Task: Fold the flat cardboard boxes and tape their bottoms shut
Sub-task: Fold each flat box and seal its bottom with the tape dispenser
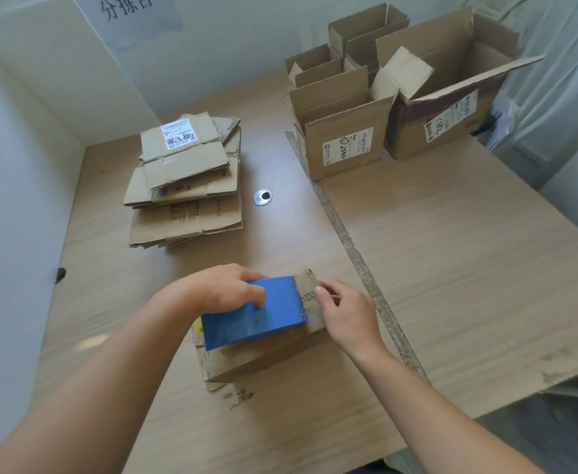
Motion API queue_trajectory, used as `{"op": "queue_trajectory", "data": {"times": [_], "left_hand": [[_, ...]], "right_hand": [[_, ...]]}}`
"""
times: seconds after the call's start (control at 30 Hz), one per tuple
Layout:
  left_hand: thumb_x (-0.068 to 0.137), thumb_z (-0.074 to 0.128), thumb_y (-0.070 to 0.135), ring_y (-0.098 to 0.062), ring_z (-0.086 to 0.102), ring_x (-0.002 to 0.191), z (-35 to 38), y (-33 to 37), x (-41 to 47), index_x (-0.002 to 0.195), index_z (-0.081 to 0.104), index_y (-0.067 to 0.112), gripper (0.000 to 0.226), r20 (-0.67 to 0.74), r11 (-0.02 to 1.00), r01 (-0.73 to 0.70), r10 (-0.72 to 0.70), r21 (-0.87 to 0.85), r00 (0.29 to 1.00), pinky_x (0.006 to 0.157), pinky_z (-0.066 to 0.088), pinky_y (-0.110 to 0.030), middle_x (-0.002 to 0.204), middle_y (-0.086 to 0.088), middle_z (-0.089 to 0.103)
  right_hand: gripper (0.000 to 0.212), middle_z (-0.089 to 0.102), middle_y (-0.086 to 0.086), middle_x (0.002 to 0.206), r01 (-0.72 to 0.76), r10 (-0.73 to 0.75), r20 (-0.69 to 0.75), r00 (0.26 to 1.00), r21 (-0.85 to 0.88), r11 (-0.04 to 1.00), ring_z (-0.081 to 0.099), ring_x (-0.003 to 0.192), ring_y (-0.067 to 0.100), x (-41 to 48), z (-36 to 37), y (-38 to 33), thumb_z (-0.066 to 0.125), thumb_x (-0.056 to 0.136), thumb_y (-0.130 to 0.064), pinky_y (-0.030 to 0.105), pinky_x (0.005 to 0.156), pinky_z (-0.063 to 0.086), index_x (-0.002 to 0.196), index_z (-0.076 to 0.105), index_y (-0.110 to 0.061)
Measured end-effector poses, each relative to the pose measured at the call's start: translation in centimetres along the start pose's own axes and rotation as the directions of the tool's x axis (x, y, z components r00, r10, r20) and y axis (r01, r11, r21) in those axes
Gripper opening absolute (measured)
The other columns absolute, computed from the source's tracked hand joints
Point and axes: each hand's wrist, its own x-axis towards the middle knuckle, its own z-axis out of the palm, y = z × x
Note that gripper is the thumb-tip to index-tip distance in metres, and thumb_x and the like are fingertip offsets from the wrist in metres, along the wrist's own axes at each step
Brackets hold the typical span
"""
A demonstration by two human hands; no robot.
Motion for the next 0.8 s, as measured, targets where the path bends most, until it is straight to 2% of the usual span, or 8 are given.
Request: {"op": "queue_trajectory", "data": {"times": [0.1,0.23,0.33,0.4,0.47,0.57,0.7,0.8], "left_hand": [[0.064,0.05,0.046,-0.017,0.06,0.096,0.0,0.0,0.0,0.121,0.061,0.051,0.058,-0.009,1.0,-0.015,0.015,-0.007,1.0,0.084,0.05,-0.035,0.112,0.004,0.063],[0.061,0.049,0.051,-0.016,0.059,0.094,0.2,0.0,0.5,0.116,0.063,0.051,0.056,-0.05,1.0,-0.009,0.01,0.025,0.999,0.079,0.05,-0.033,0.108,0.004,0.064],[0.079,0.057,0.056,-0.012,0.059,0.094,0.4,-0.8,0.4,0.116,0.061,0.053,0.037,-0.075,0.998,-0.047,0.05,0.036,0.996,0.074,0.049,-0.029,0.107,0.007,0.065],[0.087,0.059,0.056,-0.01,0.06,0.095,0.4,-1.8,0.0,0.116,0.059,0.057,0.029,-0.08,0.996,-0.085,0.088,0.042,0.993,0.076,0.05,-0.028,0.105,0.012,0.066],[0.086,0.059,0.057,-0.01,0.06,0.096,0.1,-3.0,-0.6,0.116,0.058,0.06,0.03,-0.061,0.993,-0.085,0.09,0.085,0.994,0.081,0.051,-0.03,0.104,0.014,0.066],[0.082,0.06,0.06,-0.01,0.063,0.094,-0.6,-6.1,-2.1,0.104,0.063,0.056,0.022,-0.028,0.996,-0.055,0.057,0.07,0.998,0.086,0.052,-0.033,0.1,0.015,0.068],[0.081,0.065,0.06,-0.004,0.067,0.087,-1.2,-10.4,-4.4,0.095,0.07,0.051,0.018,-0.009,0.998,-0.032,0.031,-0.059,0.999,0.084,0.051,-0.029,0.093,0.017,0.072],[0.063,0.06,0.072,-0.009,0.07,0.09,-1.3,-13.1,-5.5,0.098,0.07,0.053,0.042,0.02,0.987,-0.006,0.009,-0.162,1.0,0.092,0.052,-0.039,0.094,0.016,0.074]], "right_hand": [[0.022,0.073,-0.004,0.1,-0.05,0.05,0.012,0.999,-0.037,0.998,0.066,0.096,0.017,1.0,0.7,0.1,0.06,0.097,-0.037,0.032,0.082,0.05,0.105,0.073,-0.022],[0.018,0.06,-0.007,0.097,-0.07,0.076,0.042,0.996,-0.121,0.99,0.059,0.09,0.017,2.5,1.9,0.9,0.064,0.091,-0.047,0.032,0.076,0.046,0.091,0.057,-0.03],[0.018,0.055,-0.009,0.092,-0.017,0.023,0.052,0.998,-0.113,0.993,0.057,0.087,0.016,2.9,2.1,1.7,0.062,0.092,-0.049,0.035,0.076,0.049,0.091,0.054,-0.033],[0.019,0.056,-0.01,0.092,-0.011,0.019,0.068,0.997,-0.115,0.993,0.058,0.089,0.016,3.1,2.1,2.1,0.06,0.092,-0.051,0.036,0.077,0.05,0.098,0.058,-0.033],[0.029,0.058,-0.008,0.096,0.006,0.003,0.078,0.997,-0.114,0.993,0.059,0.093,0.017,3.3,1.9,2.4,0.058,0.093,-0.053,0.038,0.081,0.051,0.115,0.061,-0.035],[0.045,0.061,-0.005,0.112,0.032,-0.017,0.119,0.993,-0.132,0.991,0.057,0.103,0.017,3.6,1.9,2.7,0.053,0.095,-0.054,0.039,0.089,0.05,0.139,0.051,-0.041],[0.047,0.062,-0.005,0.126,0.047,-0.023,0.145,0.989,-0.168,0.985,0.057,0.109,0.017,3.7,2.2,3.0,0.049,0.097,-0.056,0.041,0.092,0.049,0.142,0.048,-0.044],[0.046,0.063,-0.006,0.126,0.049,-0.023,0.148,0.989,-0.173,0.984,0.058,0.108,0.017,3.7,2.3,3.0,0.049,0.096,-0.056,0.042,0.093,0.049,0.141,0.049,-0.045]]}}
